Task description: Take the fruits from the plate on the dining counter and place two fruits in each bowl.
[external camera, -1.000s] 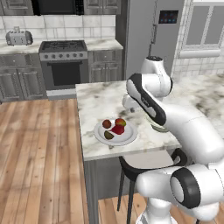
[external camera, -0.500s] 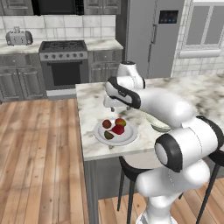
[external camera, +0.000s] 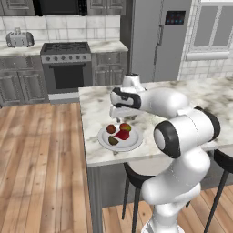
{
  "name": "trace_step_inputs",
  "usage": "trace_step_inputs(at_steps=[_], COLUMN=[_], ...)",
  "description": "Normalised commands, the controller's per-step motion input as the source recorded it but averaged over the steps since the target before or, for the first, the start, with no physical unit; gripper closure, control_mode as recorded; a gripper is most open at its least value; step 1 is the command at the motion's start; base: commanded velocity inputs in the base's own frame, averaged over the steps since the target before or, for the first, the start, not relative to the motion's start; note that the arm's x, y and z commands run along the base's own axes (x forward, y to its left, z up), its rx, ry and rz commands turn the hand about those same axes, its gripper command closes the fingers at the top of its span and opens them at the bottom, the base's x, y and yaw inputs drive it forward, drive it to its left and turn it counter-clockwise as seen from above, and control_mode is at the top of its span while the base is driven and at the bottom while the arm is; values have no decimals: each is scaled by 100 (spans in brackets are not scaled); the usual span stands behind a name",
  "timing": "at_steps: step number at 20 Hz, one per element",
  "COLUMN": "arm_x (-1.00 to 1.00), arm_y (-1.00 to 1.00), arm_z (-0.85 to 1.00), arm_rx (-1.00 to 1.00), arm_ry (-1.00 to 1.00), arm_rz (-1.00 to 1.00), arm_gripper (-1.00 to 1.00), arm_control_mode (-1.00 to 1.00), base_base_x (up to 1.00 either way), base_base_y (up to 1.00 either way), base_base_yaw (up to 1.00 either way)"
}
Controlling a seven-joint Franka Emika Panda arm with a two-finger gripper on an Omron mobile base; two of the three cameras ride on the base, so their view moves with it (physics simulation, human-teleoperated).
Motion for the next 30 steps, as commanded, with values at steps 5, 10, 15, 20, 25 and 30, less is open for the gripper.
trace_step_inputs(at_steps=[5,10,15,20,25,30], arm_x=[44,17,-1,-4,0,0], arm_y=[0,0,0,0,0,0], arm_z=[-81,-45,-11,-18,-23,-25], arm_rx=[0,0,0,0,0,0], arm_ry=[0,1,5,3,6,8], arm_rz=[9,7,2,2,1,1], arm_gripper=[-100,-100,-100,-100,-100,-100], arm_control_mode=[-100,-100,-100,-100,-100,-100], base_base_x=[0,0,0,0,0,0], base_base_y=[0,0,0,0,0,0], base_base_yaw=[0,0,0,0,0,0])
